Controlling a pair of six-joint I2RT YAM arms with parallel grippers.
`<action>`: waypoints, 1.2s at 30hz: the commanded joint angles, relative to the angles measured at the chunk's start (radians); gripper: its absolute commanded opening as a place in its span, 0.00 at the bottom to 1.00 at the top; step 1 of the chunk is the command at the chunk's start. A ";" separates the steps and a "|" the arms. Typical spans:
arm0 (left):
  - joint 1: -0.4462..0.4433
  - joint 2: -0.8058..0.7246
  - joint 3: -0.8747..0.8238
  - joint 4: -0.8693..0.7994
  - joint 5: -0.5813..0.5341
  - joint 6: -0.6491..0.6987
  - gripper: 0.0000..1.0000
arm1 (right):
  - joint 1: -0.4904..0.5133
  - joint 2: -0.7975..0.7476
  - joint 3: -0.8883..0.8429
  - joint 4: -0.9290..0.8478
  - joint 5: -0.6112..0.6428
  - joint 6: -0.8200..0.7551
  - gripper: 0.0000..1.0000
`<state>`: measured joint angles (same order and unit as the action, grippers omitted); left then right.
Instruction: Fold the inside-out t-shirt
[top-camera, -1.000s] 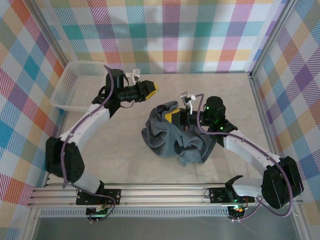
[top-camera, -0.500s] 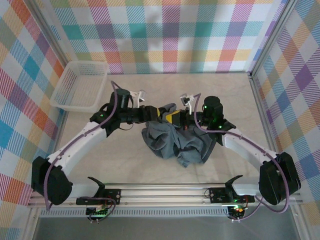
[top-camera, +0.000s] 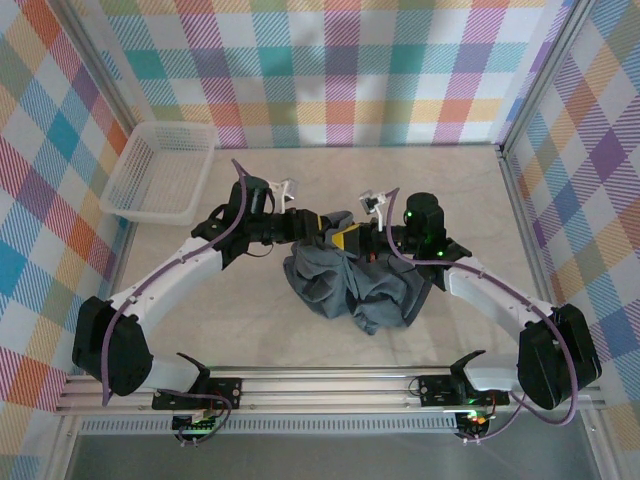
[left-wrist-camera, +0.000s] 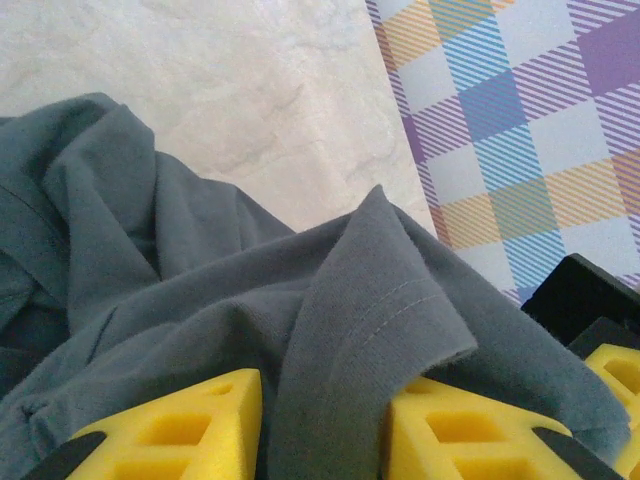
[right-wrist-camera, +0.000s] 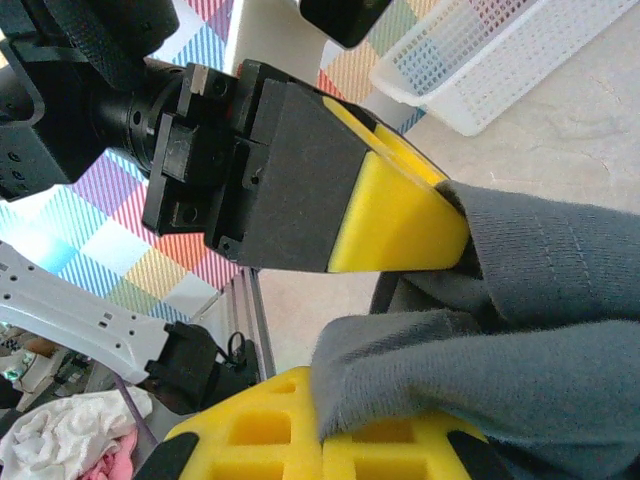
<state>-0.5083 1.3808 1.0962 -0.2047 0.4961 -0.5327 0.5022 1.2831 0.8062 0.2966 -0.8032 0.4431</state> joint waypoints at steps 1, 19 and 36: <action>-0.001 -0.039 0.016 0.014 -0.020 0.023 0.32 | -0.005 -0.014 0.011 -0.007 -0.033 -0.026 0.00; 0.051 -0.076 0.158 0.048 0.253 -0.229 0.00 | -0.040 -0.032 -0.015 -0.426 0.160 -0.417 0.23; 0.033 -0.052 0.173 -0.038 0.218 -0.163 0.00 | 0.277 -0.115 0.037 -0.106 0.987 -0.580 0.43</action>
<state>-0.4637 1.3231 1.2438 -0.2375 0.6987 -0.7025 0.7734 1.0985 0.7811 0.1036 -0.0059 -0.0677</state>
